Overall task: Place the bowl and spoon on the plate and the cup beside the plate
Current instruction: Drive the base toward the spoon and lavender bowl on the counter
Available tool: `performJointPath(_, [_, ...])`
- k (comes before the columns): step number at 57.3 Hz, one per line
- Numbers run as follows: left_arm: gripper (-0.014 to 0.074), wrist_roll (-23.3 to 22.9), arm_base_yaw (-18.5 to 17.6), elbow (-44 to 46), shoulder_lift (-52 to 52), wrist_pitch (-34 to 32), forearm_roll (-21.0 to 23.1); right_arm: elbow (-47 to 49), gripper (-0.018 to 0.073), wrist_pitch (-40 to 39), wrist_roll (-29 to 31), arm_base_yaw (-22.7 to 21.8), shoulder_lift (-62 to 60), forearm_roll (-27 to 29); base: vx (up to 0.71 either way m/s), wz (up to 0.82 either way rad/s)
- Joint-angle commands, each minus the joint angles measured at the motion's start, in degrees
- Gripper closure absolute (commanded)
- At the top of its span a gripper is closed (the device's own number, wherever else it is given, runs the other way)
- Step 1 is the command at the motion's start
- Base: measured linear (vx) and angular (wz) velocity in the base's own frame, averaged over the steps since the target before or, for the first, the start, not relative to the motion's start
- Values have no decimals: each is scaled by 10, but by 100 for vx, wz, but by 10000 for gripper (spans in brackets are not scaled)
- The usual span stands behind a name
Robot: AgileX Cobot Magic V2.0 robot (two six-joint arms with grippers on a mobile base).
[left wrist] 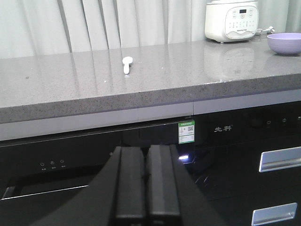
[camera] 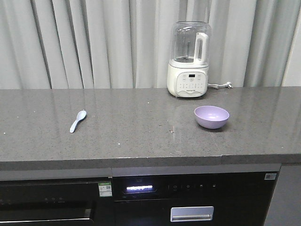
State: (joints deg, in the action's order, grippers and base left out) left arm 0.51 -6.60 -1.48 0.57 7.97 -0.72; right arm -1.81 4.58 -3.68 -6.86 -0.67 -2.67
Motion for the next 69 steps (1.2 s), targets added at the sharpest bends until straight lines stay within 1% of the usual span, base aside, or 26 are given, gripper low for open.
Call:
performJointPath(1, [600, -1, -4, 15, 8, -42, 3, -2, 568, -49, 2, -3, -2, -2, 0, 0])
performJointPath(69, [600, -1, -4, 15, 8, -42, 2, -2, 568, -49, 2, -3, -2, -2, 2, -1])
